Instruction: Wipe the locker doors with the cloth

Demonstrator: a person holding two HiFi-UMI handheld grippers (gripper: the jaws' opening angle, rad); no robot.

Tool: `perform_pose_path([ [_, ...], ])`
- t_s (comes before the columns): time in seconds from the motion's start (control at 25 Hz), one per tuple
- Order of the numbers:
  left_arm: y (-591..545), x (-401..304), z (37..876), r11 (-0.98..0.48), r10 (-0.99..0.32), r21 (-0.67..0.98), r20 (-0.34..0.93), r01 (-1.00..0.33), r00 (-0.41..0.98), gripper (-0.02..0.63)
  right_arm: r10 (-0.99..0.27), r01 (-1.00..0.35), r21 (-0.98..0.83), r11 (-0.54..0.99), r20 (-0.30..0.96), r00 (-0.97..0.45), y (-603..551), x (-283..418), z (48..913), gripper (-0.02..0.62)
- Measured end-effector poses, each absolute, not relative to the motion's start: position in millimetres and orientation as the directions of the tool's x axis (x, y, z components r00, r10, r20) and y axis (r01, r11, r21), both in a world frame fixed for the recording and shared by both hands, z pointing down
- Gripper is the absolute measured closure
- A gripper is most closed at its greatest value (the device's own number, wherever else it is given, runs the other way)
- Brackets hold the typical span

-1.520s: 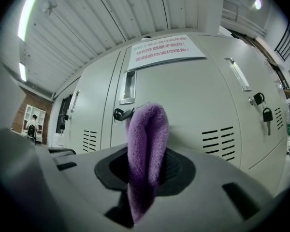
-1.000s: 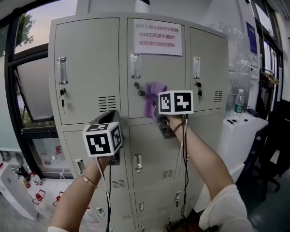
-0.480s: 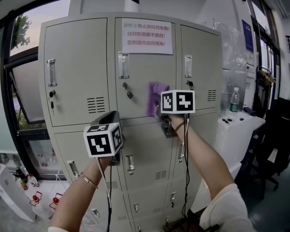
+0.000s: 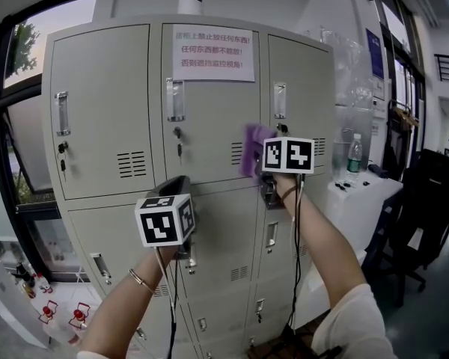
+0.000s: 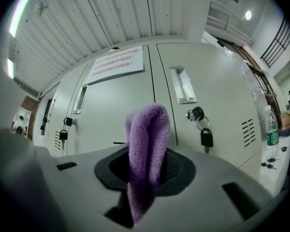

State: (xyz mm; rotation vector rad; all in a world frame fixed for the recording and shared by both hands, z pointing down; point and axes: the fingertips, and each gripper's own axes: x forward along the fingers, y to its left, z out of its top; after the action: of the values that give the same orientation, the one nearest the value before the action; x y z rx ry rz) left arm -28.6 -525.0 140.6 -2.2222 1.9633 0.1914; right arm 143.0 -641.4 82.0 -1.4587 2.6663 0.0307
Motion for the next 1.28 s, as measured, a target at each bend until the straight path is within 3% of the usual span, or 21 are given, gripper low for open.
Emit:
perform_pose_path([
  [0.28, -532, -23, 144, -0.155, -0.963, -0.054, -0.213, -0.986, 0.163, 0.597, -0.861, -0.861, -0.073, 0.504, -0.119, -0.494, -650, 164, 85, 0.515],
  [0.52, -517, -28, 149, -0.158, -0.945, -0.178, -0.258, -0.971, 0.202, 0.597, -0.793, -0.774, -0.191, 0.604, -0.24, -0.56, -612, 164, 107, 0.516],
  [0.76, -490, -49, 176, -0.187, -0.93, -0.137, -0.295, -0.973, 0.22, 0.597, -0.814, -0.827, -0.107, 0.552, -0.283, -0.507, -567, 150, 165, 0.517],
  [1.04, -462, -102, 243, -0.119, -0.938, -0.062, -0.319, -0.991, 0.133, 0.597, -0.885, -0.91, 0.022, 0.414, -0.225, -0.408, -517, 111, 267, 0.516],
  [1.28, -447, -138, 305, -0.064, -0.97, -0.054, -0.233, -0.997, 0.075, 0.597, -0.916, -0.929, -0.015, 0.371, -0.169, -0.363, -485, 72, 319, 0.517],
])
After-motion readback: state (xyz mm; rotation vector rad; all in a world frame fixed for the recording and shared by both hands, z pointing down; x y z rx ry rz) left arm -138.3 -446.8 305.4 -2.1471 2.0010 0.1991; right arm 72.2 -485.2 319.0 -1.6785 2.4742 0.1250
